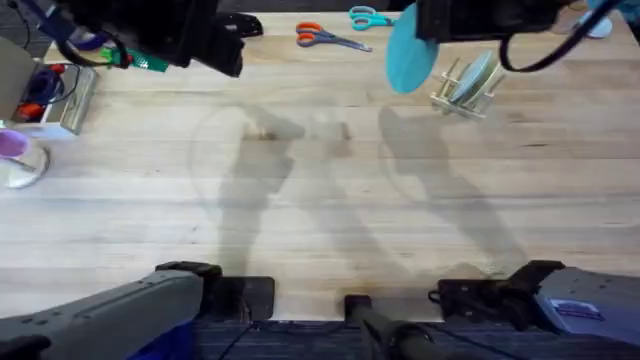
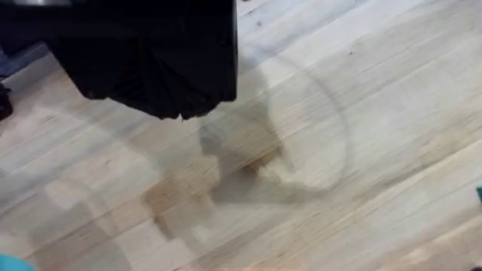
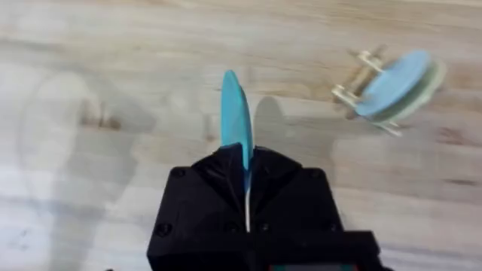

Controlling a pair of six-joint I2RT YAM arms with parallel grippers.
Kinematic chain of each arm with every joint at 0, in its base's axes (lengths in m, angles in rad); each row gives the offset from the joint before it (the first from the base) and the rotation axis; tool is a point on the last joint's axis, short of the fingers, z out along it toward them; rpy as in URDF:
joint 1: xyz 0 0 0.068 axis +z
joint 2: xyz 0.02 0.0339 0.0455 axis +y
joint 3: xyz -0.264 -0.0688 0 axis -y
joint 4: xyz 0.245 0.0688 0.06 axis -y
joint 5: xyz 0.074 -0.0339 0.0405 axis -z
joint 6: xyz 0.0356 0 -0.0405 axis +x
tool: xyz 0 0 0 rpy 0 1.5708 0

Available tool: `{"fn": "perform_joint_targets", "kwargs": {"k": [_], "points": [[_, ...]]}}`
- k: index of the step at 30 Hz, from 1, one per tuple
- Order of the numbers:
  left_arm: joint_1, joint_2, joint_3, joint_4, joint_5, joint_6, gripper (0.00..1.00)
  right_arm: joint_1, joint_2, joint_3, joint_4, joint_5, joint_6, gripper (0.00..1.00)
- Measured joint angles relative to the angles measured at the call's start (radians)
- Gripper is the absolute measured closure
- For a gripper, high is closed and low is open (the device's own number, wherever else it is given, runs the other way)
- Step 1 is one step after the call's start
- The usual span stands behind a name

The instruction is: Pick up the plates from the table one by one and place each into a slot on the dish rack.

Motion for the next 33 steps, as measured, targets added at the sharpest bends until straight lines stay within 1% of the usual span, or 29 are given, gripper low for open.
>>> {"fn": "perform_joint_targets", "kwargs": {"k": [4, 7, 9, 14, 16, 17, 20, 21, 22, 25, 33], "points": [[-0.047, 0.000, 0.000, 0.020, -0.004, -0.004, 0.961, -0.011, -0.025, 0.000, -0.027, 0.050, 0.079, 0.972], [-0.071, 0.000, 0.000, 0.029, -0.004, -0.007, 0.961, -0.036, -0.037, 0.000, -0.054, 0.064, 0.152, 0.972], [-0.082, 0.000, 0.000, 0.030, -0.004, -0.007, 0.958, -0.061, -0.039, 0.000, -0.077, 0.070, 0.197, 0.972], [-0.096, 0.000, 0.000, 0.030, -0.009, -0.011, 0.900, -0.141, -0.040, 0.000, -0.148, 0.076, 0.282, 0.972], [-0.096, 0.000, 0.000, 0.030, -0.013, -0.011, 0.813, -0.178, -0.040, 0.000, -0.181, 0.075, 0.301, 0.972], [-0.096, 0.000, 0.000, 0.030, -0.015, -0.010, 0.684, -0.193, -0.040, 0.000, -0.196, 0.073, 0.308, 0.972], [-0.096, 0.000, 0.000, 0.030, -0.017, -0.011, 0.202, -0.239, -0.040, 0.000, -0.235, 0.060, 0.335, 0.972], [-0.096, 0.000, 0.000, 0.030, -0.017, -0.012, 0.071, -0.250, -0.040, 0.000, -0.244, 0.058, 0.344, 0.972], [-0.096, 0.000, 0.000, 0.030, -0.018, -0.015, 0.023, -0.262, -0.040, 0.000, -0.252, 0.056, 0.352, 0.972], [-0.096, 0.000, 0.000, 0.031, -0.018, -0.017, 0.007, -0.284, -0.040, 0.000, -0.256, 0.052, 0.367, 0.972], [-0.096, 0.000, 0.000, 0.037, -0.018, -0.018, 0.007, -0.346, -0.040, 0.000, -0.256, 0.048, 0.374, 0.972]]}}
